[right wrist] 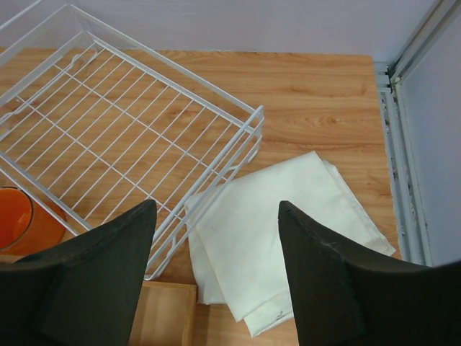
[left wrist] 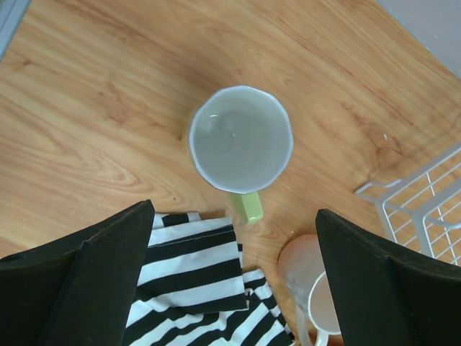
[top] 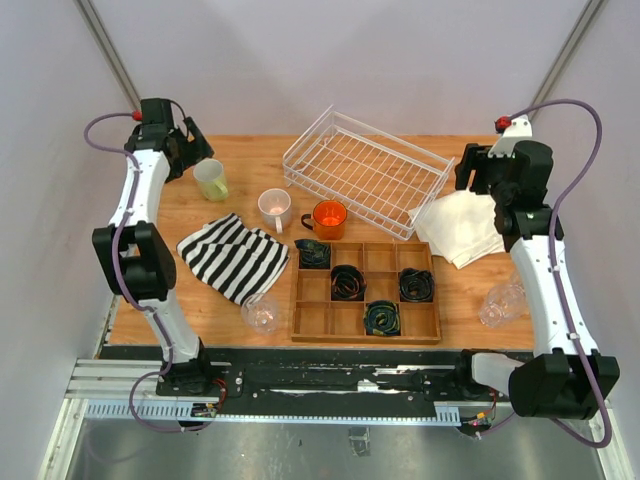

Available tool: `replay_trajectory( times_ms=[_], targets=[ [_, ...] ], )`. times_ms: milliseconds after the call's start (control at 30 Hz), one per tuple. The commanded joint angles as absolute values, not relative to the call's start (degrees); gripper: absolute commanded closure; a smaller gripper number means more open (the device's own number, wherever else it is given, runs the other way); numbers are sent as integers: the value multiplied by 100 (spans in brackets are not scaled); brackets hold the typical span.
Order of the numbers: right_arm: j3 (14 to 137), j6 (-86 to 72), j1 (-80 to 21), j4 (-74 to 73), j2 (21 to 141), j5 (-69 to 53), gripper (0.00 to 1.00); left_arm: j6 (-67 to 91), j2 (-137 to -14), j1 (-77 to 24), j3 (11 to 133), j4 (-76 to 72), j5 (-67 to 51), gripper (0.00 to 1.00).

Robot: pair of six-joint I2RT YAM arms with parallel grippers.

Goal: Load the cups into the dish rack

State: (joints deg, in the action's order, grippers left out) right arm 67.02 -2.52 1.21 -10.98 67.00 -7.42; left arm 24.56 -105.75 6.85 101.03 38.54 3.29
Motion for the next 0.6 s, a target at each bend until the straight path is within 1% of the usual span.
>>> replay_trajectory(
  times_ms=[0, 167, 300, 500, 567],
  targets=[
    [7075, -668, 48, -1731, 6822, -1062, 32, 2752, -10849, 988, 10633, 4403, 78, 0],
    [7108, -688, 44, -1765, 6739, -1120, 30, 2648, -11330, 1075, 10802, 4623, 84, 2],
    [7216, -575, 44, -1766, 6749, -936, 28, 2681, -11576, 1092, 10913, 4614, 22, 12],
    [7176, -570, 44, -1678, 6839, -870, 26, 2751, -11876, 1090, 11077, 4618, 53, 18],
    [7148, -584, 44, -1640, 6875, -898, 26, 2766, -11927, 1095, 11067, 4600, 131, 27]
  ],
)
